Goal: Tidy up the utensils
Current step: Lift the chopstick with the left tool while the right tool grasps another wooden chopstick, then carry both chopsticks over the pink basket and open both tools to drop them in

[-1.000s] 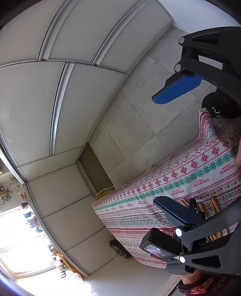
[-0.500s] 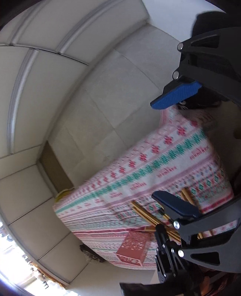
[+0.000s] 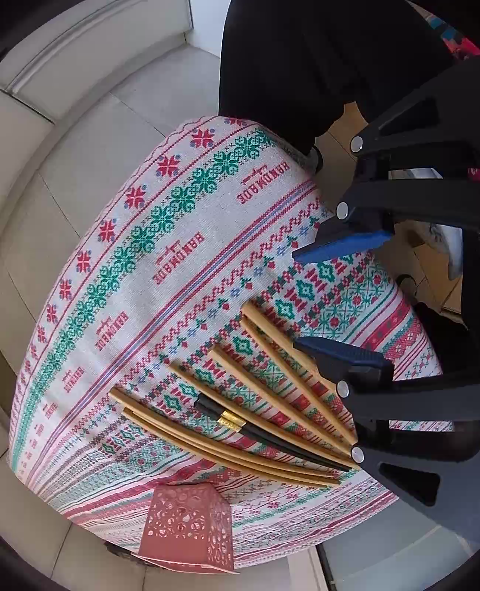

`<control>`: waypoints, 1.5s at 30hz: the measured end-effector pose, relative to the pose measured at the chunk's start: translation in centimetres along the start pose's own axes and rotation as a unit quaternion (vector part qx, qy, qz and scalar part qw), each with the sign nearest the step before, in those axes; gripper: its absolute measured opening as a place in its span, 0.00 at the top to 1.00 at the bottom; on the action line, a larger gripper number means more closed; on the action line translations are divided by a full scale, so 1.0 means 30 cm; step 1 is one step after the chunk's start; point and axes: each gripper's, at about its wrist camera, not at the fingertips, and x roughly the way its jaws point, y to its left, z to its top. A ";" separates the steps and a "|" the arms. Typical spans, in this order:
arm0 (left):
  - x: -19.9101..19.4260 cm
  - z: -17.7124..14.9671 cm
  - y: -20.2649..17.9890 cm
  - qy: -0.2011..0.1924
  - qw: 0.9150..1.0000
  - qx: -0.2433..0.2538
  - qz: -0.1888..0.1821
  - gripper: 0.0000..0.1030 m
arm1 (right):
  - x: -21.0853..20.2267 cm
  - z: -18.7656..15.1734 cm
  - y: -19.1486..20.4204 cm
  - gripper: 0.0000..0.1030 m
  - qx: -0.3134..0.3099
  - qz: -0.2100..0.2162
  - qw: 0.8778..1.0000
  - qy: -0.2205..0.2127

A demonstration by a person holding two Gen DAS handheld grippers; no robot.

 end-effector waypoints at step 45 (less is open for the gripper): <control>-0.173 0.044 0.031 -0.141 0.985 -0.066 0.078 0.94 | -0.329 -0.061 0.083 0.93 -0.142 0.154 0.946 -0.246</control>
